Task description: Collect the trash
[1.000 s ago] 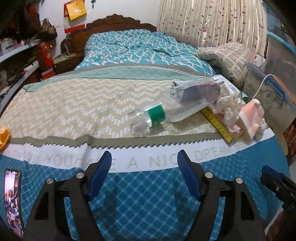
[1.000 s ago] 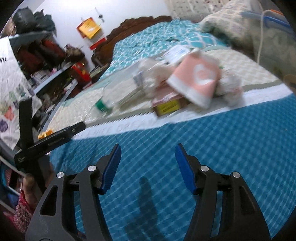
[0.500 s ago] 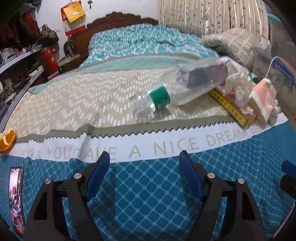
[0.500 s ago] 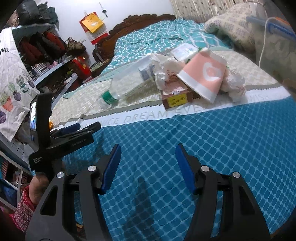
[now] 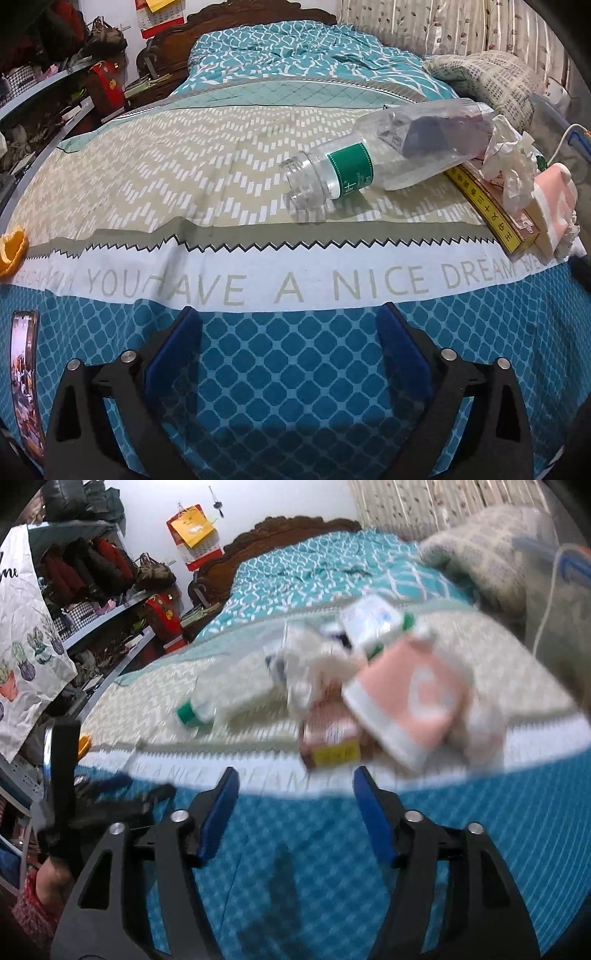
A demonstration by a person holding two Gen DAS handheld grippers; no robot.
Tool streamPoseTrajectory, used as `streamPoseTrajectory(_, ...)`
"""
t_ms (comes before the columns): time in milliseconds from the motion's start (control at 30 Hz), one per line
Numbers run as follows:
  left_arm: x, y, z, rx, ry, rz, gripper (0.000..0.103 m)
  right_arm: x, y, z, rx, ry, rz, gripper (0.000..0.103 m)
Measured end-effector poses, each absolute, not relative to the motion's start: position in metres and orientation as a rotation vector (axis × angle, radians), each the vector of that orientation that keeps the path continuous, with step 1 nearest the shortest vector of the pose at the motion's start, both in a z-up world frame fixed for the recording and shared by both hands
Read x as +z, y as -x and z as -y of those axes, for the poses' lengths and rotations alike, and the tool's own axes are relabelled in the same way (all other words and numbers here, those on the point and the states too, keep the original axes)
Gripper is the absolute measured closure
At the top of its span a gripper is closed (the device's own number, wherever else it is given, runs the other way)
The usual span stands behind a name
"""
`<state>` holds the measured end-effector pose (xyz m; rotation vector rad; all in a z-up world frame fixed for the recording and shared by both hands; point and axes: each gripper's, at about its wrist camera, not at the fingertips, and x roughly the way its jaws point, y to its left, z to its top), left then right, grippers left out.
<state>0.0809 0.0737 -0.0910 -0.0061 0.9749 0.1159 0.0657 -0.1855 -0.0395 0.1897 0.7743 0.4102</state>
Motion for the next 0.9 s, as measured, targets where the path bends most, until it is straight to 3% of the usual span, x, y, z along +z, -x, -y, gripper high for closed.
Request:
streamPoseTrajectory(167, -0.091, -0.085, -0.074, 0.118, 0.008, -0.979, 0.008, -0.021, -0.098, 0.172, 0.389, -0.079, -0.701, 0.025)
streamPoseTrajectory(467, -0.091, -0.088, -0.074, 0.121, 0.010, -0.987, 0.007, -0.036, -0.146, 0.148, 0.351, 0.087, -0.736, 0.026)
streamPoseTrajectory(533, -0.091, -0.087, -0.074, 0.122, 0.009, -0.987, 0.007, -0.040, -0.152, 0.147, 0.345, 0.107, -0.741, 0.049)
streamPoseTrajectory(600, -0.091, -0.087, -0.075, 0.125, 0.010, -0.990, 0.008, -0.041, -0.153, 0.148, 0.368, 0.095, -0.751, 0.064)
streamPoseTrajectory(633, -0.091, -0.086, -0.075, 0.127, 0.012, -0.993, 0.008, -0.040, -0.150, 0.149, 0.380, 0.079, -0.744, 0.079)
streamPoseTrajectory(900, -0.087, -0.075, -0.085, 0.148, 0.042, -1.070, 0.009, -0.035, -0.094, 0.139, 0.567, 0.007, -0.749, 0.076)
